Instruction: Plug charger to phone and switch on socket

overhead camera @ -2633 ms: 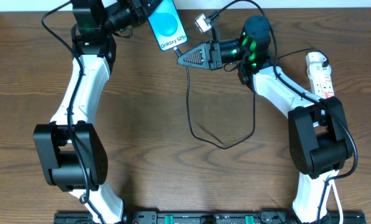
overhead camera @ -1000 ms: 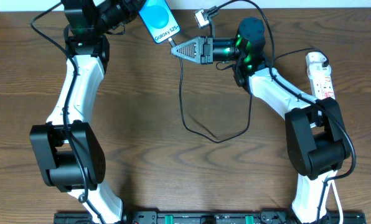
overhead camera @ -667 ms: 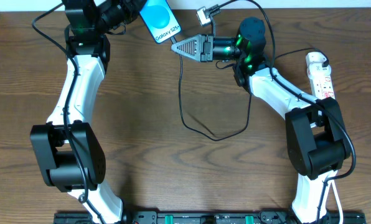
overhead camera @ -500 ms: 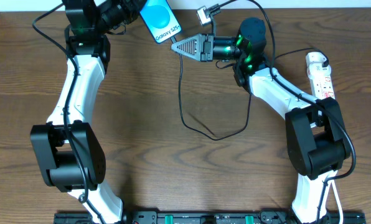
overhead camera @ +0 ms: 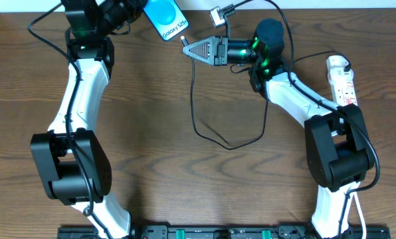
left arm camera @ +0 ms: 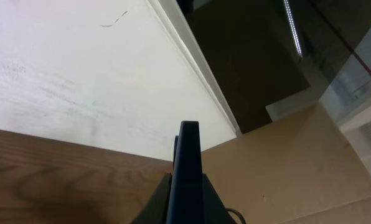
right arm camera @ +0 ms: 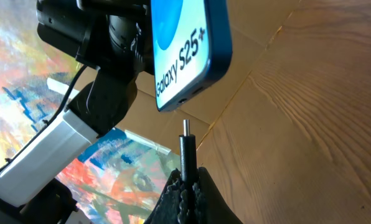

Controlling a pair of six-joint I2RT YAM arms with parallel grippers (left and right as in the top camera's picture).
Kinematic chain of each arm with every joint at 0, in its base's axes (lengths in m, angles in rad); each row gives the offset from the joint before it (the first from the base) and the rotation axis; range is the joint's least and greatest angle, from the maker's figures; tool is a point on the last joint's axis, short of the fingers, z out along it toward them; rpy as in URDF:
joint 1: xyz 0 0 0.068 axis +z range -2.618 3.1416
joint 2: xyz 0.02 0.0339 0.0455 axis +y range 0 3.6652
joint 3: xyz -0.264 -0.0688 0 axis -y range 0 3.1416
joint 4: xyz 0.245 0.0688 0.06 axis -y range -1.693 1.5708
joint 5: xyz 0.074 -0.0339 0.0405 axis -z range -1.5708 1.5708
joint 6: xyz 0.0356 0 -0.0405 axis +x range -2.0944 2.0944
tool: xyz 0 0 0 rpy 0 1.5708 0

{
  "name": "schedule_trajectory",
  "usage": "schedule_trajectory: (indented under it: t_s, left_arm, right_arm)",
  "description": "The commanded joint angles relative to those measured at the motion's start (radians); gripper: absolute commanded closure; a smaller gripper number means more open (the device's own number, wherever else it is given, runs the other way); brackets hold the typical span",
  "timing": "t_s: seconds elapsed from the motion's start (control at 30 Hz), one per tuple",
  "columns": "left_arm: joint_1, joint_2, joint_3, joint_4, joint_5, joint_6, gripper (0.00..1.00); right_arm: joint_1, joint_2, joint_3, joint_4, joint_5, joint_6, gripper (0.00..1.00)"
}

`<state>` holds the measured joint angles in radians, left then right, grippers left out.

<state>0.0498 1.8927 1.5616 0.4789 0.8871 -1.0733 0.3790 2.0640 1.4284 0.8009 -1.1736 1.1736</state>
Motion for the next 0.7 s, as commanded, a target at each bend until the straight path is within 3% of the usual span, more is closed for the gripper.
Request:
schedule_trajectory:
  t_s: [0.0, 0.67]
  left_arm:
    - [0.004, -0.013, 0.015, 0.017, -0.005, -0.002, 0.93]
    - [-0.007, -0.013, 0.015, -0.017, 0.054, 0.025, 0.93]
  right_arm:
    - [0.007, 0.000, 0.013, 0.003, 0.000, 0.008, 0.99]
    - [0.009, 0.000, 0.013, 0.004, 0.000, 0.027, 0.99]
